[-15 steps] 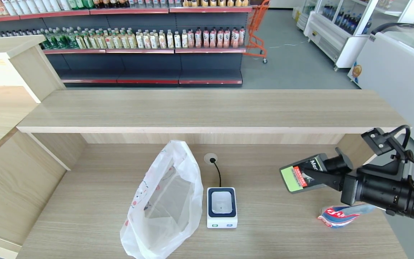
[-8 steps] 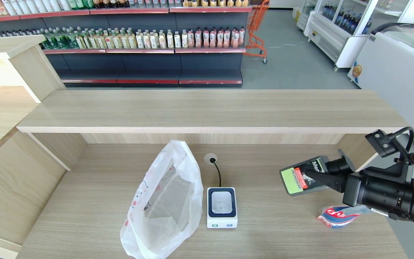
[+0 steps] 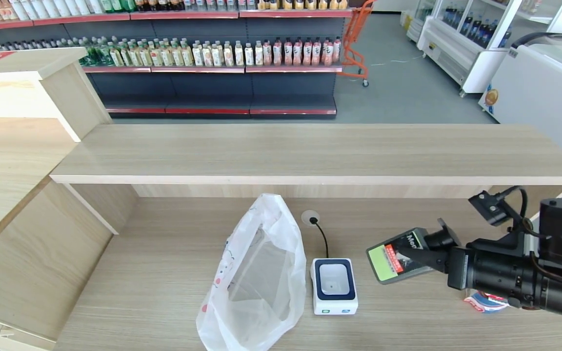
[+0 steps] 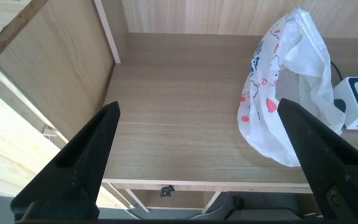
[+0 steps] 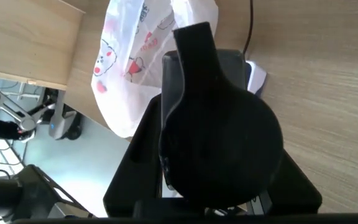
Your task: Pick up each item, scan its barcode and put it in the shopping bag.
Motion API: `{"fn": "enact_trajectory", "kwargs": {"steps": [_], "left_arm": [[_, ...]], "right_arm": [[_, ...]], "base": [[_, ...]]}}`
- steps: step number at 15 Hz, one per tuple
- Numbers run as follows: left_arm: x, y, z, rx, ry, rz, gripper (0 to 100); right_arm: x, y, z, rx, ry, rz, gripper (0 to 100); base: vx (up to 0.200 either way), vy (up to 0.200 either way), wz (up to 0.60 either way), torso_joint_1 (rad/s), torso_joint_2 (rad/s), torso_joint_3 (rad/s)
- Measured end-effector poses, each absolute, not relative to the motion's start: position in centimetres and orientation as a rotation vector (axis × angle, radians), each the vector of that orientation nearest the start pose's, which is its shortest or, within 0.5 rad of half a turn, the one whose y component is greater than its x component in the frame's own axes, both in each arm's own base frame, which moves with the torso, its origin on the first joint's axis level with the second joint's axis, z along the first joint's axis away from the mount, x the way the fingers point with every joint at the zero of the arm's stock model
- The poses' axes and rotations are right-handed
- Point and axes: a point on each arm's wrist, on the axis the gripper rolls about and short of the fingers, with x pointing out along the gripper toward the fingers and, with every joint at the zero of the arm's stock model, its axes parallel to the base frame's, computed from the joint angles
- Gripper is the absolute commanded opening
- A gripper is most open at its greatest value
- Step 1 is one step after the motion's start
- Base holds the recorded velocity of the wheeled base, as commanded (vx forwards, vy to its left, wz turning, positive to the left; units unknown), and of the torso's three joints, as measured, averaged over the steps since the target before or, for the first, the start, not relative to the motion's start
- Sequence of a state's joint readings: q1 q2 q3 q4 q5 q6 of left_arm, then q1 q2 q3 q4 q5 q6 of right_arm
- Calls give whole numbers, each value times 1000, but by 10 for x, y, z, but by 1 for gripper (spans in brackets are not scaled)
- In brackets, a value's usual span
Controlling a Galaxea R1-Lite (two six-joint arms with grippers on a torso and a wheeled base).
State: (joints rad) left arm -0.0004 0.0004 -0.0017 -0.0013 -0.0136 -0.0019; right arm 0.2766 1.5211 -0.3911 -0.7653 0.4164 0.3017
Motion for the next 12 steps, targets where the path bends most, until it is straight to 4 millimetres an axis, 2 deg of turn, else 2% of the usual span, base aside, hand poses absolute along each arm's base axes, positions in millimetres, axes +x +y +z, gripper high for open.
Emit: {"fn": "enact_trajectory", "kwargs": {"steps": [3,4,6,8,10,12], "left_arm": [[-23,0,76,-2,-2,-14,100],[-23,0,76,-2,-2,-14,100],[-23,0,76,-3,-2,-14,100],[-23,0,76,-2,-3,-13,100],[-23,0,76,-3,-3,-14,100],[-23,0,76,-3,-3,-14,100]], "right_arm": [[232,86,127,325,526,641,0],[242,97,122,319,540,653,0],[264,123,111,298,539,669,0],[283,157,99,271,540,692,0],[292,191,88,224,530,758,0],[302,211,72,84,498,819,0]], "base": [[0,0,0,0,0,0],[0,0,0,0,0,0],[0,0,0,0,0,0],[0,0,0,0,0,0],[0,0,0,0,0,0],[0,0,0,0,0,0]]}}
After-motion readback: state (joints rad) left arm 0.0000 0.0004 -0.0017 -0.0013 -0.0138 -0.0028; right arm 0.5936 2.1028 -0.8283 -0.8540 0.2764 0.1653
